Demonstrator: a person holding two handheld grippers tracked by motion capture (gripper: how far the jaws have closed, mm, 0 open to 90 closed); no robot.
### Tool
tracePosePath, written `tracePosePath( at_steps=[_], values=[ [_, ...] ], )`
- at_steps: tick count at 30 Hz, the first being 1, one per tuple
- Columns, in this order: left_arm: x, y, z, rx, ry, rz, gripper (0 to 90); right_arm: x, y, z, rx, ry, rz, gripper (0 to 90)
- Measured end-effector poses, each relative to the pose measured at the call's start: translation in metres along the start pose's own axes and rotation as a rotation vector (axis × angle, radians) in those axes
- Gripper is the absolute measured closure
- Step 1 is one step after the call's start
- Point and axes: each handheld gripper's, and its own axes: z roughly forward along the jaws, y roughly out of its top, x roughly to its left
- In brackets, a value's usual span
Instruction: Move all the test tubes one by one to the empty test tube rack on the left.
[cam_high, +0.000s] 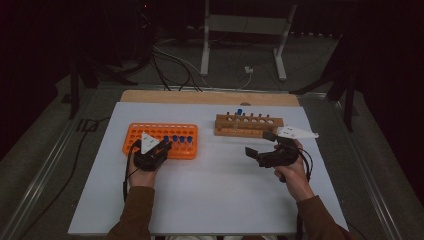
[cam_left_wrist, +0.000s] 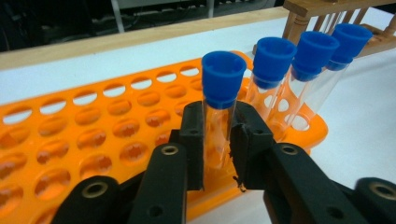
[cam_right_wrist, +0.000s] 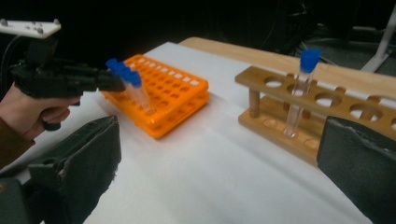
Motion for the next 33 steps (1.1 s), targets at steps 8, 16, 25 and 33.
tracePosePath(
  at_steps=[8,16,25,33],
  values=[
    [0.009,0.003,-0.024,-0.050,-0.013,-0.073,55.6,-0.005,0.011,0.005,-0.004,-0.027,-0.002,0.0],
    [0.011,-0.002,-0.045,-0.085,-0.071,-0.103,38.4,-0.007,0.021,0.014,0.006,-0.065,-0.025,0.0],
    [0.003,-0.004,-0.056,-0.141,-0.038,-0.115,15.0,-0.007,0.039,0.028,0.008,-0.090,-0.038,0.0],
    [0.000,-0.005,-0.061,-0.132,-0.031,-0.102,0.8,-0.009,0.050,0.039,0.026,-0.112,-0.057,0.0]
  ],
)
